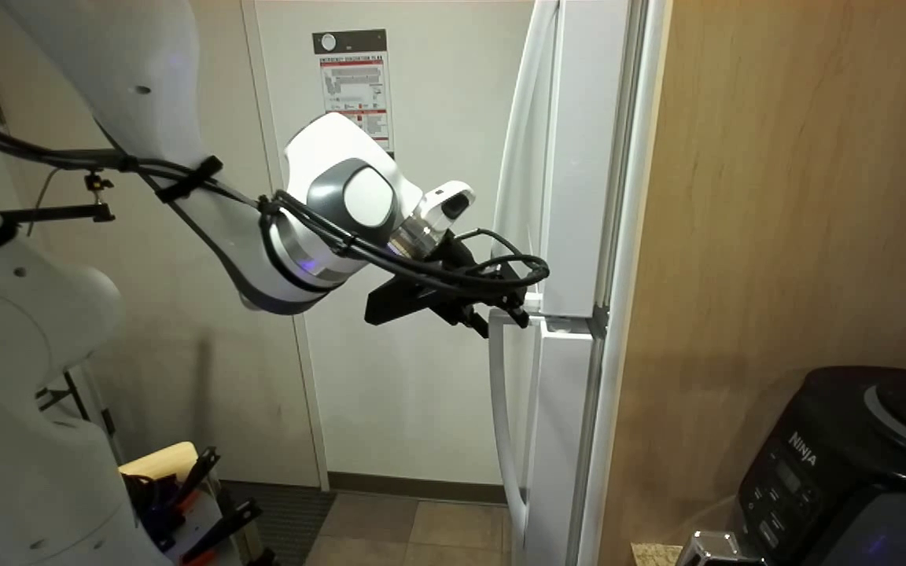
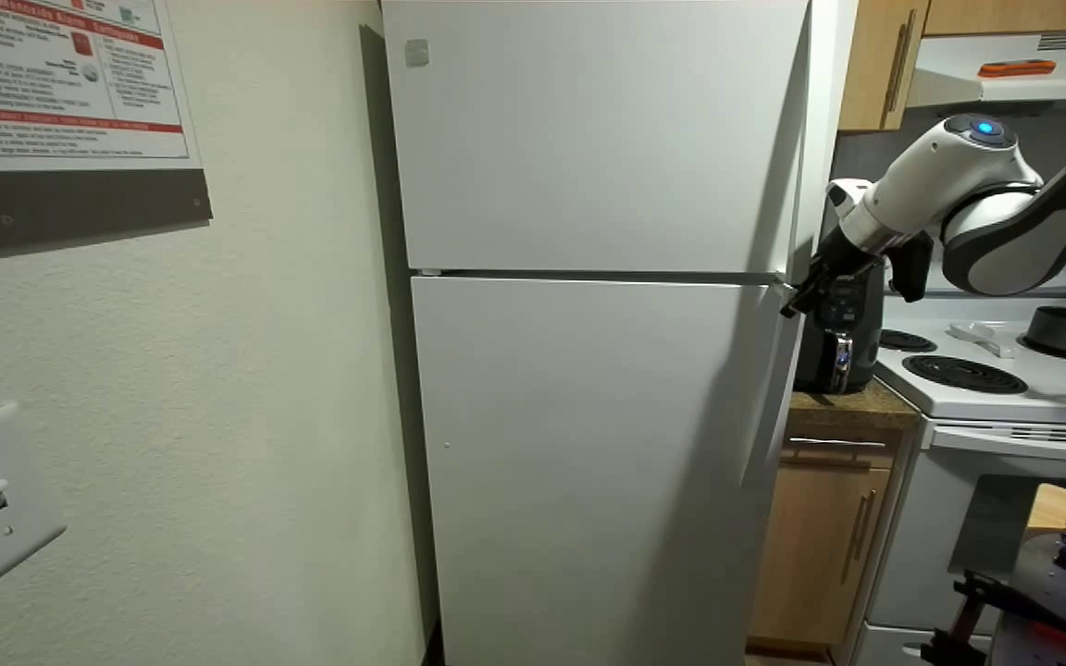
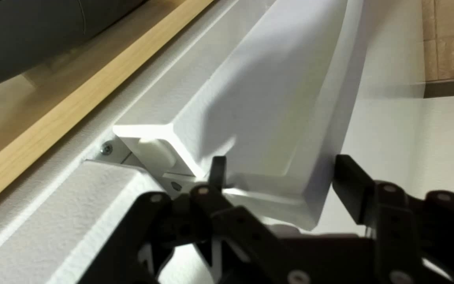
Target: Open the fridge
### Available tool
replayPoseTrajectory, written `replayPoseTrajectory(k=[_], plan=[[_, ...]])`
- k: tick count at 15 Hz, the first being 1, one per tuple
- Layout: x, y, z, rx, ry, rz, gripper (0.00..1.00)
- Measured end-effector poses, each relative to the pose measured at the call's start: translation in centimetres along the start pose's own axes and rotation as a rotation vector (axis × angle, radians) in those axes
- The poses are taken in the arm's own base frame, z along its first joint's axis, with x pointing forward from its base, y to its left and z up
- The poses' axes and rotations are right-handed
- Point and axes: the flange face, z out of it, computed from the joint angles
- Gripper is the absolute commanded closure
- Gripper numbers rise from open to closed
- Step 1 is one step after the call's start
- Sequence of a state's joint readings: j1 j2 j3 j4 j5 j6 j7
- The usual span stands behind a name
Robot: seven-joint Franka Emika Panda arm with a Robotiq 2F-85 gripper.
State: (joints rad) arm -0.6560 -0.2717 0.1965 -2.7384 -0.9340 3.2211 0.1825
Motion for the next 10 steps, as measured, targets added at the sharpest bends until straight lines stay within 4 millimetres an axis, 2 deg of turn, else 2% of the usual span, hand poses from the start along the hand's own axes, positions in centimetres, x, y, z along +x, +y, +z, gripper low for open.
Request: replayPoseTrajectory(k=[2,6,9,10], plan=[[0.0,-0.1,-0.2,-0.004,0.0,0.015,0.6],[-0.4,-0.6,-0.6,-0.009,-0.004,0.077,0.75],[-0.4,-1.1,-0.6,-0.008,-0.017,0.148,0.81],[-0.4,-1.4,-0.5,-0.008,-0.032,0.166,0.85]])
